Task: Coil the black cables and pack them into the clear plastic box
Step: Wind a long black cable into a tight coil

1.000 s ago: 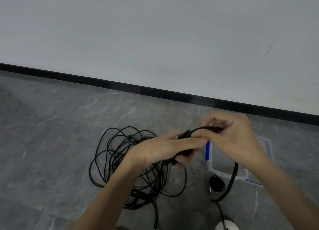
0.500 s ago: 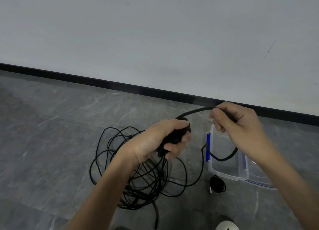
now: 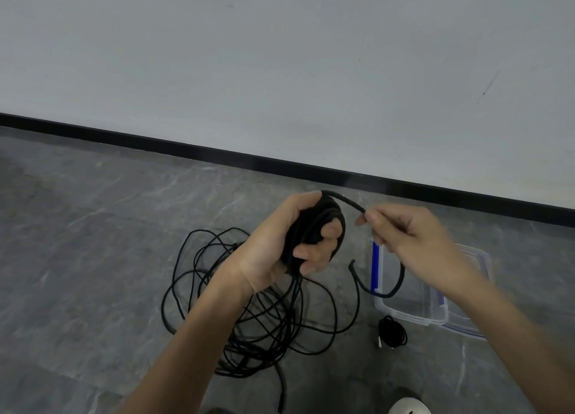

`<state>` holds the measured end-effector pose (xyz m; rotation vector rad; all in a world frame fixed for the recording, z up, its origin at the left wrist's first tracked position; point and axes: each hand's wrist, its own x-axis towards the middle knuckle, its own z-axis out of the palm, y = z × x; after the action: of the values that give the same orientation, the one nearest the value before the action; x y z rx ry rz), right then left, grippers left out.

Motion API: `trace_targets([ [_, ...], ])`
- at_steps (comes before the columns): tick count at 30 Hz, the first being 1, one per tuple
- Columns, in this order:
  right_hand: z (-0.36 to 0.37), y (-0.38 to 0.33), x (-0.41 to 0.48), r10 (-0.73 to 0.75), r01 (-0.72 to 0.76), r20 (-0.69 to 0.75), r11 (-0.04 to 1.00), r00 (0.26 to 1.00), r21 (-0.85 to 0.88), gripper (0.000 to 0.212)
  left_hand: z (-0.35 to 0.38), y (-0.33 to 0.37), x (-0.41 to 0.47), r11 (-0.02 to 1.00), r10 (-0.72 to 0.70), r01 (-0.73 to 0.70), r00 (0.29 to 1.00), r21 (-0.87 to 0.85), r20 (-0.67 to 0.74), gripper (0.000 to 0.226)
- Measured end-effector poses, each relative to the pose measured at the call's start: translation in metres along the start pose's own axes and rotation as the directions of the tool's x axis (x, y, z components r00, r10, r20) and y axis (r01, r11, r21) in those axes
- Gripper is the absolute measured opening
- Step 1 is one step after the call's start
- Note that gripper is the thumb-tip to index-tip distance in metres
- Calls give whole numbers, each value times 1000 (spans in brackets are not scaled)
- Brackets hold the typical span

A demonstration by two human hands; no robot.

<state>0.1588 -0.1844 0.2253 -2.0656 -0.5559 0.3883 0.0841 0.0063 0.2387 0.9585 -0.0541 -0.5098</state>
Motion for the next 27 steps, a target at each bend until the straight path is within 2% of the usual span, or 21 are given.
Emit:
trace_targets([
  [2, 8, -1, 0, 21, -22, 55, 1000, 998, 15, 29, -2, 1, 0, 996, 57, -57, 998, -62, 0, 43],
  [5, 23, -5, -1, 100, -120, 132, 982, 986, 149, 29, -2, 2, 1, 988, 95, -96, 995, -121, -13, 46],
  [9, 34, -16, -3, 223, -286, 213, 895, 951, 342, 32, -2, 0, 1, 978, 118, -120, 993, -169, -23, 51],
  [14, 37, -16, -3, 237, -298, 212, 895, 948, 332, 34, -1, -1, 2, 967, 118, -106, 992, -230, 42, 47],
  [17, 37, -19, -3, 241, -307, 235, 903, 942, 301, 33, -1, -1, 2, 973, 125, -117, 992, -200, 25, 41],
  [22, 46, -30, -11, 280, -412, 382, 851, 881, 327, 26, 1, -3, 4, 947, 239, -268, 956, -176, -172, 29],
  [24, 52, -33, -16, 291, -448, 458, 848, 840, 283, 26, 2, -2, 4, 930, 305, -349, 907, -113, -290, 23],
  [27, 58, -39, -22, 272, -438, 506, 866, 818, 241, 24, 1, 2, 2, 925, 361, -376, 826, 54, -434, 15],
])
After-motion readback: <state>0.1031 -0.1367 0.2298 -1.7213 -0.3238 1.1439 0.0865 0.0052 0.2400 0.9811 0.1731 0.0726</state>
